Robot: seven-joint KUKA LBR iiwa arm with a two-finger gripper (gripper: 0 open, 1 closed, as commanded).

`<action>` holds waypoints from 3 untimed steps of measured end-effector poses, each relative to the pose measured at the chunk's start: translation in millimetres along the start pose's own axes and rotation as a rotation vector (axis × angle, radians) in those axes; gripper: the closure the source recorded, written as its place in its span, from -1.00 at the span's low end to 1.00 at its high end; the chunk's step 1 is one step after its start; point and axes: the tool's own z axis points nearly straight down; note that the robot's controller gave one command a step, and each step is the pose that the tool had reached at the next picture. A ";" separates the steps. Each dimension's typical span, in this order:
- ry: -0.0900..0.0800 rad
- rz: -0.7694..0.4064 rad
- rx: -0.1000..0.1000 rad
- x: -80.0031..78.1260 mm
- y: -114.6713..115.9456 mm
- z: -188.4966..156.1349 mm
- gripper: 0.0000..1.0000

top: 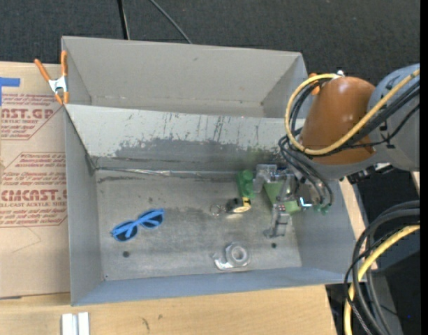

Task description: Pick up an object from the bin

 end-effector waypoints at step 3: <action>-0.017 -0.529 0.005 -61.2 20.9 -54.7 1.00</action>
Offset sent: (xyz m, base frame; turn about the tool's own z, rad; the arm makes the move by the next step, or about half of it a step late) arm 0.0559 0.0112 -0.0872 -0.5528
